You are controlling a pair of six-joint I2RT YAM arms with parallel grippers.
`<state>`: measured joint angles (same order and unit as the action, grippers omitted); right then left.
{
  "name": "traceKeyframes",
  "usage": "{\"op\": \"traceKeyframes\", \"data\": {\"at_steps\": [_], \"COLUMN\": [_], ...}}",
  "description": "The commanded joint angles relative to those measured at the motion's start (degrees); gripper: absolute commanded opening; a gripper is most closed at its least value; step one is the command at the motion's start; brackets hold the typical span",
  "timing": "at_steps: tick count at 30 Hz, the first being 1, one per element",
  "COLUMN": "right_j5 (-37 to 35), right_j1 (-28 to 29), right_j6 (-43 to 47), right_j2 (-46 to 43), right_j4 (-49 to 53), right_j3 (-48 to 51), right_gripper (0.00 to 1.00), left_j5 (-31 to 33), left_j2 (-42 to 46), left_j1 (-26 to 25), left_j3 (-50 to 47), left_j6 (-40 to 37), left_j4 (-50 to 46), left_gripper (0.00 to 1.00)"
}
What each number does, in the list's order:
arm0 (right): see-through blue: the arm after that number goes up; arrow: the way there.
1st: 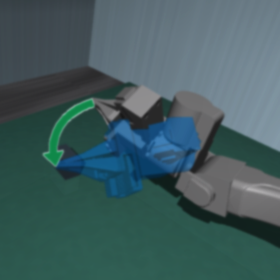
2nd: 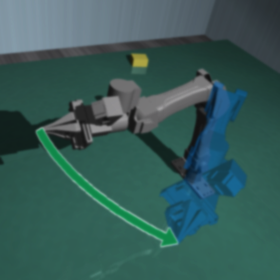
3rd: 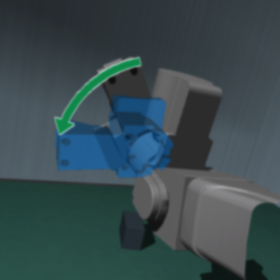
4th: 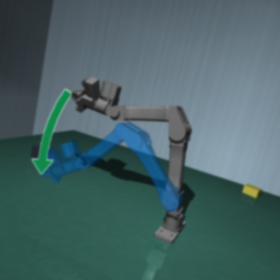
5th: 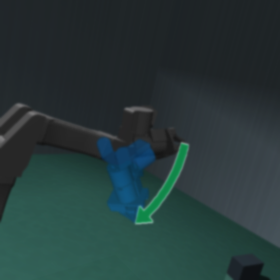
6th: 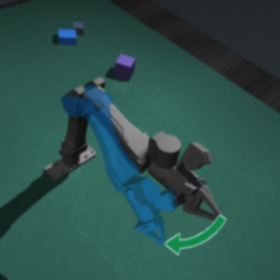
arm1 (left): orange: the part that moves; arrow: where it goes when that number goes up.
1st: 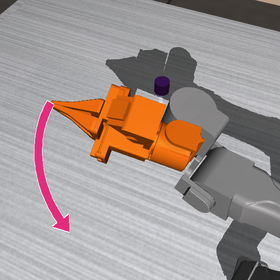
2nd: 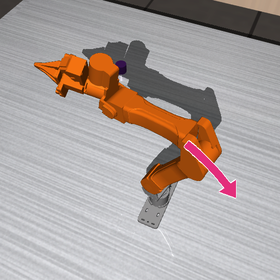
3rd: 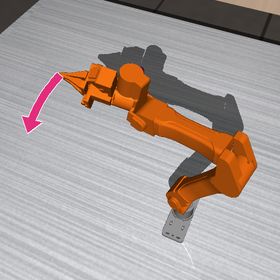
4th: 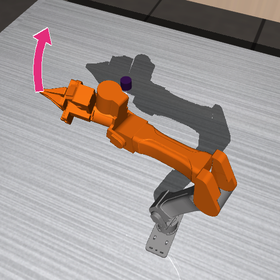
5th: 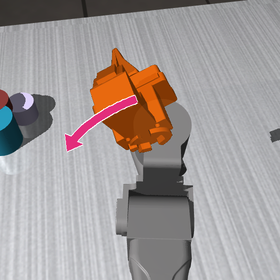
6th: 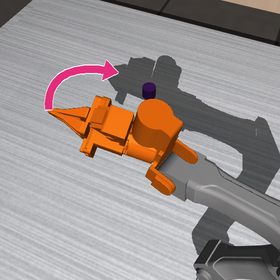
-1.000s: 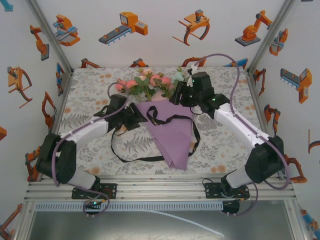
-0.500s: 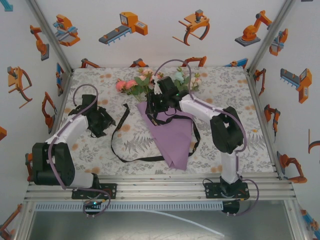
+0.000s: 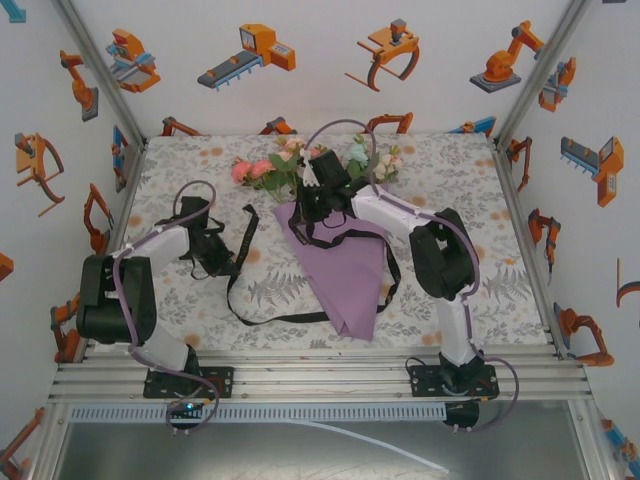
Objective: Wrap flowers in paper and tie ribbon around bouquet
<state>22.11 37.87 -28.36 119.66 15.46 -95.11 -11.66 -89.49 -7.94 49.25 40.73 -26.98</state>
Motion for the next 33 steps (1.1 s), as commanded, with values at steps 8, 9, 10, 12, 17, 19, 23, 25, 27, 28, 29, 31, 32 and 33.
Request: {"op": "traceKeyframes", "data": {"at_steps": [8,9,10,12,17,19,23,25,27,28,29,31,32,33], "right_j5": [4.3,4.5,4.8,4.3,0.6,0.8,-1.3,-2.6,-2.8,-2.7,-2.7,-3.0,-3.1,-3.0], "right_j1": [6.2,7.2,8.2,9.4,7.6,5.9,3.5,2.7,1.8,1.5,1.3,1.0,0.9,0.8], "right_j6": [-11.1,-11.3,-11.0,-9.6,-6.6,-5.9,-3.8,-2.8,-2.9,-3.0,-3.1,-3.2,-3.2,-3.2], "right_j2": [9.2,10.7,12.3,14.0,9.7,5.9,-2.3,-6.4,-9.9,-11.0,-12.2,-13.9,-14.5,-14.9], "right_j4": [-4.2,-3.2,-2.5,0.3,3.2,3.3,3.2,2.3,0.9,0.3,-0.3,-0.9,-1.2,-1.3], "right_j3": [-17.9,-20.1,-22.0,-25.0,-24.2,-21.9,-14.7,-10.3,-6.2,-4.7,-3.3,-1.3,-0.6,-0.3], "right_gripper": [0.0,0.0,0.0,0.23,0.35,0.36,0.37,0.39,0.39,0.4,0.4,0.41,0.41,0.41], "left_j5": [10.1,11.2,11.3,10.9,7.7,3.7,9.9,14.1,18.9,20.9,22.8,24.5,25.0,24.8], "left_j2": [21.2,22.1,22.7,22.1,15.3,11.5,4.5,1.1,-2.0,-3.0,-3.8,-5.0,-5.7,-6.4], "left_j1": [0.0,0.0,0.1,0.2,-0.7,-1.6,-6.9,-8.8,-10.3,-10.8,-11.3,-11.9,-12.1,-12.4], "left_j3": [-4.5,-5.3,-6.0,-6.1,-3.1,-1.4,4.8,7.9,10.2,10.9,11.3,11.7,12.0,12.1], "left_j6": [6.6,7.1,7.2,6.1,-1.6,-5.6,-11.5,-12.8,-13.2,-13.3,-13.3,-13.6,-13.8,-14.0], "left_j4": [-3.7,-4.6,-4.5,-4.5,-1.3,1.5,-2.3,-5.8,-9.0,-10.0,-10.4,-11.0,-11.2,-11.2], "left_gripper": [0.0,0.0,0.01,0.22,0.42,0.48,0.51,0.53,0.55,0.56,0.57,0.6,0.61,0.61]}}
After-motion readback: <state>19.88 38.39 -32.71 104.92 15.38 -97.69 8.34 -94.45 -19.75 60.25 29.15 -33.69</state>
